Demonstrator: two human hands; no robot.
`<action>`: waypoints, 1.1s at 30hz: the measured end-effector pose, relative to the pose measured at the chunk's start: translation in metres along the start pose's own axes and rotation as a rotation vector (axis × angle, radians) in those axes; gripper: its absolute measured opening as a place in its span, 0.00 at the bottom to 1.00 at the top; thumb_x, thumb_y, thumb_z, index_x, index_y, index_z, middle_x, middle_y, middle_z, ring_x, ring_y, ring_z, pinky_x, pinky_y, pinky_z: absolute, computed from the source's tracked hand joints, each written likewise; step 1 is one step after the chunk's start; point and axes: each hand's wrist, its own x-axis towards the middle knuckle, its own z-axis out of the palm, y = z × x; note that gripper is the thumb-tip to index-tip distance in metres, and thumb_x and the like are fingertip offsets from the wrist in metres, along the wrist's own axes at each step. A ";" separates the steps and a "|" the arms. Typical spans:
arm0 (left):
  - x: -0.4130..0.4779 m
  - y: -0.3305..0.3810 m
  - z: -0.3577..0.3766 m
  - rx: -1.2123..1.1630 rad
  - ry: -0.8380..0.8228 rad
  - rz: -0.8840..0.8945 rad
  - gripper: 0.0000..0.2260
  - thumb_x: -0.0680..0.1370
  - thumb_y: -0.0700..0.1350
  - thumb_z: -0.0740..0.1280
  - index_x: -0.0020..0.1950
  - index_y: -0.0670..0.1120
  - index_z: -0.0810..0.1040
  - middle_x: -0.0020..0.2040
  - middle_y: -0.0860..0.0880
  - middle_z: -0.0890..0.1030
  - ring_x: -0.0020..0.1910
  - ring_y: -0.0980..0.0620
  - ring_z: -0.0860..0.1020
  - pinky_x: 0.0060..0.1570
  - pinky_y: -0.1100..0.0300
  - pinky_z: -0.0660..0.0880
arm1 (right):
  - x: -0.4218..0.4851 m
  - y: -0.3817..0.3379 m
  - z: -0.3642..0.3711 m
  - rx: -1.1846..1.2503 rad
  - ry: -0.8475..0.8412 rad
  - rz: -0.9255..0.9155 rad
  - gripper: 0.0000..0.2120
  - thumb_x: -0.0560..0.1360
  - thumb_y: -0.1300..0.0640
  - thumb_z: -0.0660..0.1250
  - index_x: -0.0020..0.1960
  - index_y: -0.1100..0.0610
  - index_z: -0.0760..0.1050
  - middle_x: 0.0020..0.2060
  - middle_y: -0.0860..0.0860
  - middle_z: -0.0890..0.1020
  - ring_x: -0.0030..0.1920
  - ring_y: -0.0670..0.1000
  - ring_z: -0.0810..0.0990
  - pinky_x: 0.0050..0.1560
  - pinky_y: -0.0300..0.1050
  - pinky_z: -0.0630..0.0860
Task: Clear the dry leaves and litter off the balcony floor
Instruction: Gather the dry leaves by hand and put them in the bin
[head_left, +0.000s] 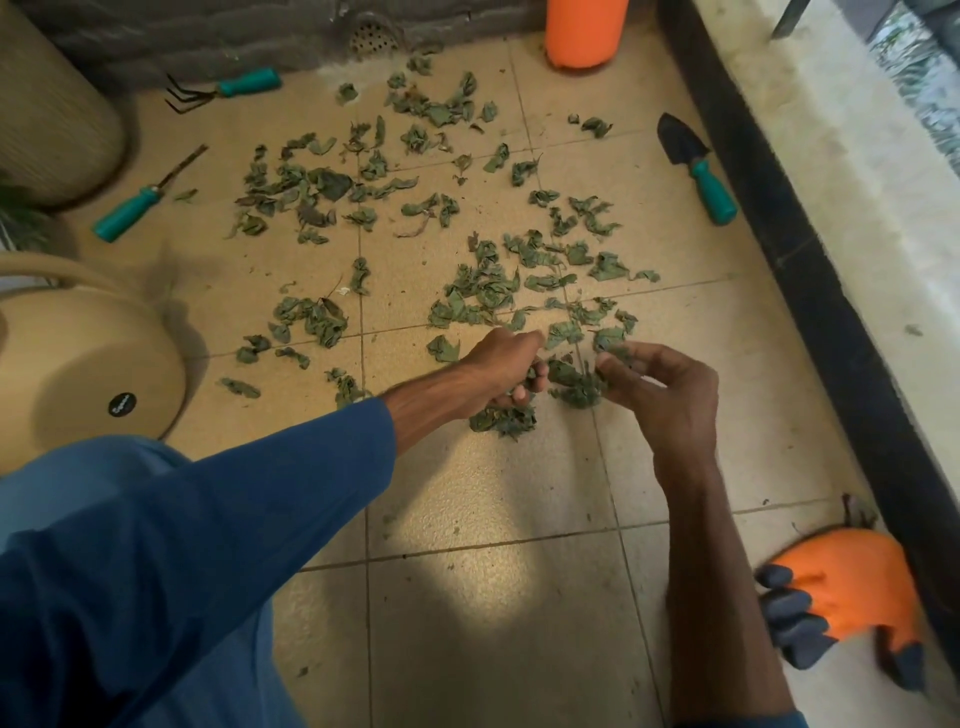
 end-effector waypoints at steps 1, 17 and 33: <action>0.000 0.001 0.001 -0.021 -0.008 -0.015 0.17 0.86 0.52 0.56 0.44 0.43 0.76 0.35 0.48 0.78 0.20 0.56 0.66 0.21 0.67 0.56 | -0.002 -0.010 0.004 0.063 -0.034 -0.015 0.10 0.72 0.59 0.79 0.52 0.58 0.85 0.46 0.56 0.87 0.45 0.57 0.87 0.47 0.53 0.85; 0.006 0.015 0.007 -0.358 0.055 -0.122 0.20 0.87 0.54 0.53 0.45 0.43 0.73 0.27 0.49 0.75 0.29 0.53 0.71 0.28 0.63 0.64 | -0.022 -0.035 0.046 -0.451 -0.338 -0.437 0.12 0.80 0.67 0.61 0.48 0.60 0.83 0.35 0.53 0.83 0.37 0.48 0.78 0.33 0.33 0.70; 0.013 0.013 0.027 0.023 0.138 0.141 0.11 0.81 0.41 0.62 0.45 0.38 0.80 0.33 0.45 0.81 0.26 0.49 0.76 0.21 0.65 0.67 | -0.002 -0.014 0.011 -0.180 -0.064 -0.268 0.04 0.71 0.62 0.78 0.44 0.56 0.84 0.35 0.47 0.85 0.35 0.45 0.83 0.36 0.33 0.78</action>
